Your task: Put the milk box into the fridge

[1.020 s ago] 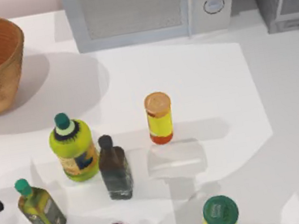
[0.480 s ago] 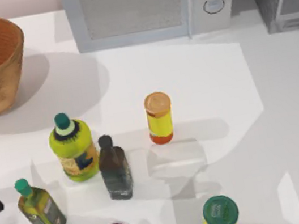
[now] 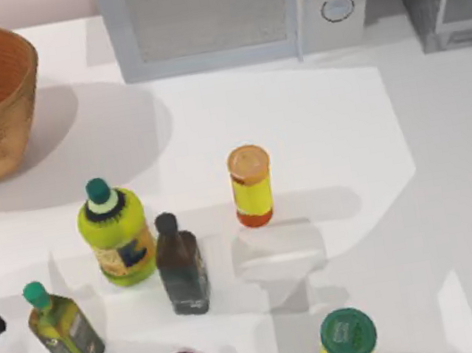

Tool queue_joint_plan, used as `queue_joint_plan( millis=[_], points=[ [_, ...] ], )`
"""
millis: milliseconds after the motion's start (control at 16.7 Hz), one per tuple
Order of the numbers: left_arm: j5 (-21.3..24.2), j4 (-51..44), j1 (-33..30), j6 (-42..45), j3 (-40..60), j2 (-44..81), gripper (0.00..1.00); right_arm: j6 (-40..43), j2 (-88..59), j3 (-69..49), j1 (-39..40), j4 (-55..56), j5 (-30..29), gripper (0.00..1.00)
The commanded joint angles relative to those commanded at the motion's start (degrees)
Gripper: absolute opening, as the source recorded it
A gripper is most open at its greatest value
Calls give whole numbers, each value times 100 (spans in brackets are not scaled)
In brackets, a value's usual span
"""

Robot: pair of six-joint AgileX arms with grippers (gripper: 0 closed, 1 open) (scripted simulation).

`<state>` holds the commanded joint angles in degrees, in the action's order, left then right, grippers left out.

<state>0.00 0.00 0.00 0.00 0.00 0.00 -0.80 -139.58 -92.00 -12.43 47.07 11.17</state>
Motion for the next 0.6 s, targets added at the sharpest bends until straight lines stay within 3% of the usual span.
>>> queue_joint_plan(
  millis=[480,600],
  points=[
    [0,0,0,0,0,0,100,0,0,0,0,0,0,98],
    [0,0,0,0,0,0,100,0,0,0,0,0,0,100]
  ],
)
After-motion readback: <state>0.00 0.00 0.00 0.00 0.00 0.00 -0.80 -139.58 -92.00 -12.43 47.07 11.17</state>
